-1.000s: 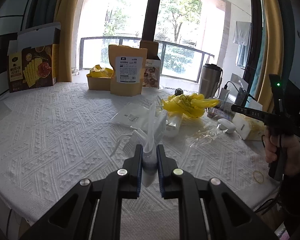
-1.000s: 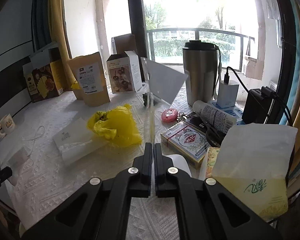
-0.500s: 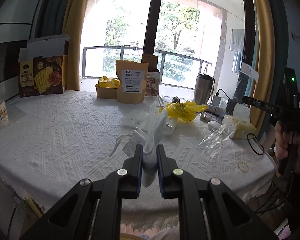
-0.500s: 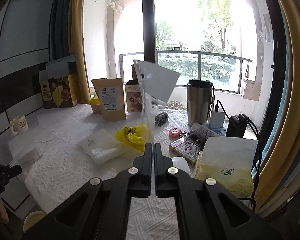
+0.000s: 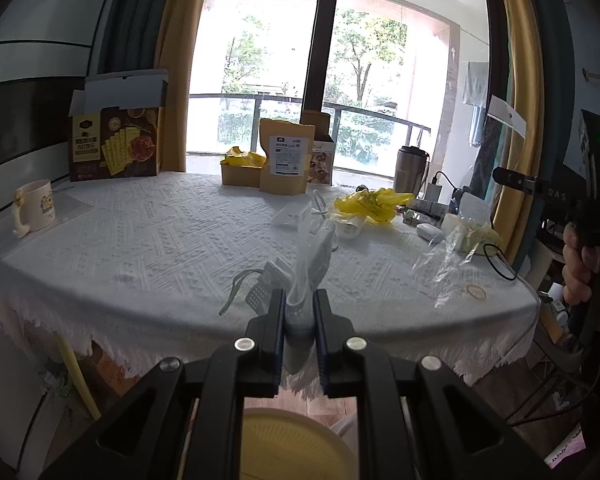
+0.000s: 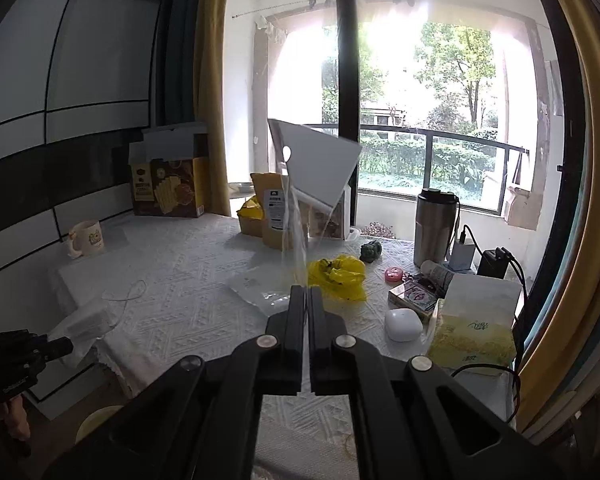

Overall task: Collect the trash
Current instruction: 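Carry both items over the yellow basket and open the left gripper to drop the wrapper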

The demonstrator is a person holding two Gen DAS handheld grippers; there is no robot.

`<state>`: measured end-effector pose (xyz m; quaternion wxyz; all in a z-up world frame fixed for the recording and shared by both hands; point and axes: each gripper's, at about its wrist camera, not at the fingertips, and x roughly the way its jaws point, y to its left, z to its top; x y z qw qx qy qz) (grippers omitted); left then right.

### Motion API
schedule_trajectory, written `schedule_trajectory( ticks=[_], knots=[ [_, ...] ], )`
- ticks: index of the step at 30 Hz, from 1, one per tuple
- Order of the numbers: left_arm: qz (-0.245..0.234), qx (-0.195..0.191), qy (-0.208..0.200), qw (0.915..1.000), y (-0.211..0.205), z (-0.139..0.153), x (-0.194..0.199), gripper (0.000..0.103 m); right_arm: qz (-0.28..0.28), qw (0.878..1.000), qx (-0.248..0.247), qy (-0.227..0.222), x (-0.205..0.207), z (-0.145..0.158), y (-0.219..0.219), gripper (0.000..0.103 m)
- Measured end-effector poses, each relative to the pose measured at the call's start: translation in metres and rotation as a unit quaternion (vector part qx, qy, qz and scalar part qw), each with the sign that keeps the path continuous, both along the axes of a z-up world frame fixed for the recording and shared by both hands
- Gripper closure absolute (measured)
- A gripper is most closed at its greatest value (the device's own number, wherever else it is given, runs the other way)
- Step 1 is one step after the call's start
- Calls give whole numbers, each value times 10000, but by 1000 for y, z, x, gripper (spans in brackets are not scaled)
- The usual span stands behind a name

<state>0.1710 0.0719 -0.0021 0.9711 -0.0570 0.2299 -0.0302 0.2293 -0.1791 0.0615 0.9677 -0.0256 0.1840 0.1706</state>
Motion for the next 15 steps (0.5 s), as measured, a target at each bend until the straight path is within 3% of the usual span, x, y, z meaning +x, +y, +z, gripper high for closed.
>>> schedule_trajectory(
  ticks=[15],
  knots=[
    [79,-257,225,9994,15,-36,-54,90,540,9984,-134,89,-66,-28,49,101]
  ],
)
